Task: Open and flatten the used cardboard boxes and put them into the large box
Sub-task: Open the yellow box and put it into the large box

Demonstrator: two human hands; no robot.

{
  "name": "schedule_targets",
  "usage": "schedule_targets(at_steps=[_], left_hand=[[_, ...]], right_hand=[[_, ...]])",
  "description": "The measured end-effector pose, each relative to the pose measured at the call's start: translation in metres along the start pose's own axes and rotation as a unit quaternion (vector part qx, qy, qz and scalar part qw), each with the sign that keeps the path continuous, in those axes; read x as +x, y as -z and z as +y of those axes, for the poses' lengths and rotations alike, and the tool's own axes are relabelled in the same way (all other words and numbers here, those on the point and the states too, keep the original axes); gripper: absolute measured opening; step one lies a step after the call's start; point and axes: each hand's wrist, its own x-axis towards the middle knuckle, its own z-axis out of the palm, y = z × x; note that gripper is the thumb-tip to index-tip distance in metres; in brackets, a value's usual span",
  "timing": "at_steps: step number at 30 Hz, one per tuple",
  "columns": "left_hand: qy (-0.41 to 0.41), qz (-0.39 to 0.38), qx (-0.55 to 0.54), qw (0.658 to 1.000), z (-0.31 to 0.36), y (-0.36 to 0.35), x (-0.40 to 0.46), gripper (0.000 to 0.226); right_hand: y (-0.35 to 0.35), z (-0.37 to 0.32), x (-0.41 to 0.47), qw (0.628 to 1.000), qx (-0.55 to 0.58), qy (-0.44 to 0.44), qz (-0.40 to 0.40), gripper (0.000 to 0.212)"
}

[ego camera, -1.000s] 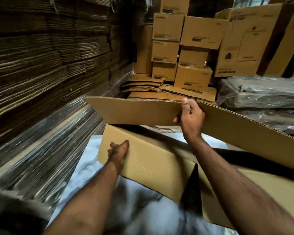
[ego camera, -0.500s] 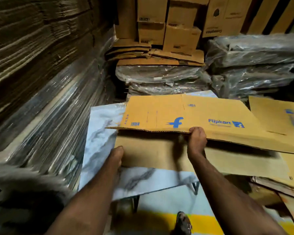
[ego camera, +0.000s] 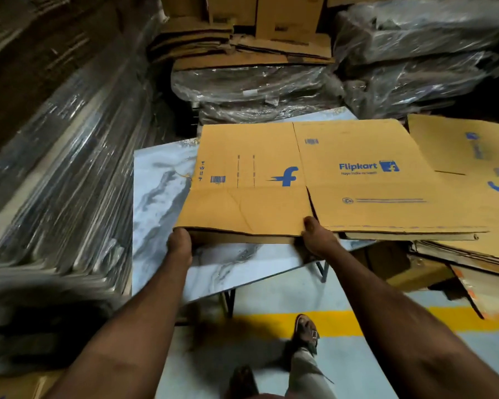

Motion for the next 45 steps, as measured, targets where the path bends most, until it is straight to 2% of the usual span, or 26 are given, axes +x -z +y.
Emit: schedule_targets(at_steps=[2,4,6,9,12,14,16,18,20,22,23,25,27,30,34,36,39,40,42,43,44,45], left_hand=[[-0.007,0.019,-0.002,1.000,0.000,0.002,0.000,0.049],[-0.006,0.007,0.011,1.000,-0.002,0.004,0.001,0.048],[-0.016,-0.013,0.018,1.000,-0.004,0.005,0.002,0.045],[-0.078,-0.050,0.097,0.991,-0.005,0.010,0.000,0.041],[-0.095,-0.078,0.131,0.984,-0.007,0.016,0.007,0.035],[-0.080,-0.095,0.140,0.982,-0.015,0.018,0.027,0.030],[-0.056,-0.099,0.112,0.987,-0.028,0.012,0.059,0.038],[-0.034,-0.125,0.091,0.987,-0.030,0.011,0.054,0.047],[0.003,-0.174,0.084,0.981,-0.016,0.013,0.007,0.031],[0.060,-0.237,0.049,0.968,-0.009,0.009,-0.025,0.009],[0.082,-0.268,0.041,0.959,-0.007,0.005,-0.032,0.006],[0.099,-0.312,0.050,0.944,-0.004,0.000,-0.038,0.004],[0.114,-0.351,0.049,0.928,0.000,0.000,-0.041,0.011],[0.127,-0.399,0.020,0.908,0.009,-0.001,-0.048,0.015],[0.093,-0.403,-0.084,0.906,0.037,-0.017,-0.049,0.047],[0.077,-0.356,-0.135,0.921,0.057,-0.026,-0.048,0.046],[0.041,-0.252,-0.130,0.958,0.073,-0.035,-0.043,0.020],[0.021,-0.225,-0.129,0.966,0.070,-0.039,-0.035,0.018],[-0.027,-0.166,-0.142,0.976,0.058,-0.045,-0.025,0.019],[-0.042,-0.139,-0.160,0.976,0.051,-0.049,-0.024,0.015],[-0.048,-0.119,-0.171,0.977,0.046,-0.050,-0.034,0.007],[-0.046,-0.095,-0.172,0.979,0.043,-0.052,-0.046,0.009]], right_hand=[[0.003,0.000,-0.009,0.996,-0.069,0.018,-0.048,0.030],[0.001,-0.001,-0.016,0.993,-0.097,0.007,-0.072,0.035],[-0.006,-0.002,-0.019,0.990,-0.131,0.011,-0.051,0.042],[-0.019,-0.004,-0.021,0.985,-0.169,0.037,-0.017,0.050],[-0.027,-0.008,-0.022,0.978,-0.196,0.068,-0.011,0.050],[-0.029,-0.013,-0.024,0.969,-0.231,0.089,0.008,0.047],[-0.033,-0.016,-0.026,0.953,-0.275,0.123,0.028,0.052],[-0.036,-0.019,-0.026,0.940,-0.296,0.167,0.028,0.066],[-0.041,-0.025,-0.024,0.930,-0.302,0.211,0.004,0.085],[-0.048,-0.033,-0.025,0.921,-0.301,0.247,-0.010,0.095],[-0.051,-0.037,-0.026,0.919,-0.298,0.258,0.001,0.094],[-0.051,-0.041,-0.028,0.924,-0.280,0.256,0.048,0.083],[-0.042,-0.040,-0.029,0.933,-0.246,0.248,0.084,0.074],[-0.023,-0.036,-0.028,0.922,-0.193,0.310,0.128,0.062],[0.001,-0.041,-0.036,0.879,-0.120,0.420,0.191,0.060],[0.006,-0.039,-0.036,0.870,-0.104,0.445,0.187,0.065],[0.012,-0.039,-0.030,0.886,-0.113,0.432,0.125,0.070],[0.014,-0.042,-0.028,0.896,-0.137,0.413,0.084,0.068],[0.023,-0.058,-0.030,0.914,-0.211,0.342,-0.057,0.069],[0.031,-0.069,-0.032,0.913,-0.244,0.298,-0.137,0.078],[0.040,-0.081,-0.036,0.908,-0.253,0.267,-0.203,0.083],[0.048,-0.093,-0.041,0.906,-0.237,0.248,-0.246,0.084]])
